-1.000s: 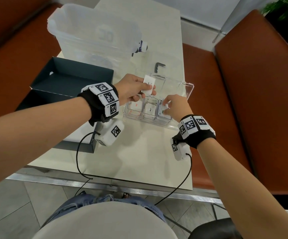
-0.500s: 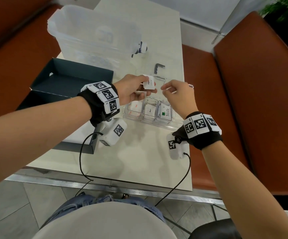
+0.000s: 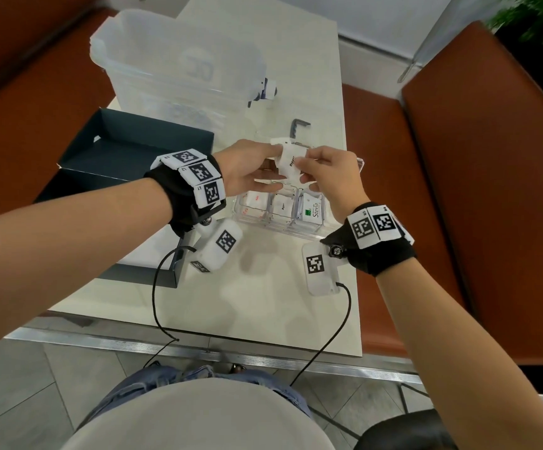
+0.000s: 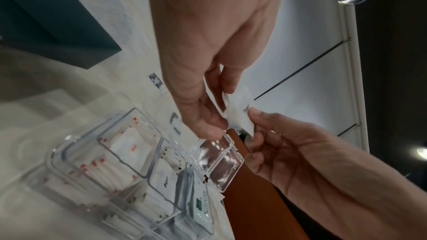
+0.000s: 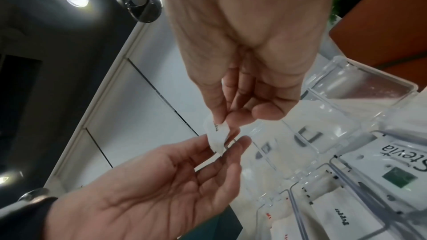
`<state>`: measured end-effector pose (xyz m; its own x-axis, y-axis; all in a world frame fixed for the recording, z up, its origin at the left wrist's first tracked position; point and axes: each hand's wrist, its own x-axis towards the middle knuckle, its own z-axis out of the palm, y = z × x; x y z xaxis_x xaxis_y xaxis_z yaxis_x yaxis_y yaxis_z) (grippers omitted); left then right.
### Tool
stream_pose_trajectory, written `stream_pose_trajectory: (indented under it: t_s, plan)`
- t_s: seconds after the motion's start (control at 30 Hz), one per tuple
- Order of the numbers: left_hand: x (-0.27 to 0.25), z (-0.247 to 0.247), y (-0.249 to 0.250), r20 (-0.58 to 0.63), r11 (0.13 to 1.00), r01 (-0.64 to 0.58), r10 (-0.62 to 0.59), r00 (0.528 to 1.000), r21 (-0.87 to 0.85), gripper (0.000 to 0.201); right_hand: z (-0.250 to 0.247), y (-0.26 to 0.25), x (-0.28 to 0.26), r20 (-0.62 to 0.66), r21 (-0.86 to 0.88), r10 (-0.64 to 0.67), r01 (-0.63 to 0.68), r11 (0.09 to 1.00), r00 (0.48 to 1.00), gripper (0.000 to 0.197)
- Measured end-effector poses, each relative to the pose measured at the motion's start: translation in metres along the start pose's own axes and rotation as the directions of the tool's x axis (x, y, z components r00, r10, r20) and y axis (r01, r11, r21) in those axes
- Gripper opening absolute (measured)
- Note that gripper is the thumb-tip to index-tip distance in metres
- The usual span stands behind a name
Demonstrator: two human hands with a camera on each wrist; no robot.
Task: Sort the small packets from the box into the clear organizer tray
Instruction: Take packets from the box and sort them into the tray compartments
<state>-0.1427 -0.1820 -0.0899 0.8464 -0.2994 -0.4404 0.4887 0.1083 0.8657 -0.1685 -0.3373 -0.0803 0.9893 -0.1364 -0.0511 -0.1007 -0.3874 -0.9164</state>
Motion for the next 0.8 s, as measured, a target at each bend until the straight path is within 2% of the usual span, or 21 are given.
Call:
stream_pose_trajectory:
  t_s: [0.1,0.17,0.37,0.53,0.67,0.8]
  plan:
    - [-0.001,-0.003,-0.001,0.01,0.995,-0.051,0.051,0.999,0.091,0.019,-0.002,0.004,0.003,-0.021,0.041,0.051,-0.05,0.998,0.999,0.007]
    - [-0.002,-0.005,-0.002,0.043,0.985,-0.071,0.065,0.997,0.158,0.026,-0.002,0.006,0.003,-0.026,0.03,0.058,-0.057,0.998,0.998,0.007]
    - [-0.001,-0.006,-0.004,0.146,0.944,-0.118,0.075,0.986,0.307,0.04,0.0,0.011,0.002,-0.056,-0.05,-0.013,0.01,0.999,0.998,0.01]
    - [-0.002,-0.005,-0.004,0.174,0.926,-0.137,0.079,0.982,0.35,0.013,-0.001,0.009,0.003,-0.035,-0.094,-0.031,0.027,0.995,0.999,0.014]
    - [-0.001,-0.004,-0.004,0.188,0.914,-0.14,0.072,0.98,0.381,0.02,-0.005,0.004,0.011,0.048,-0.178,-0.08,0.087,0.98,0.996,0.025]
    - [0.002,-0.004,-0.005,0.173,0.889,-0.131,0.059,0.983,0.439,0.019,-0.004,0.0,0.022,0.106,-0.243,-0.09,0.114,0.963,0.99,0.012]
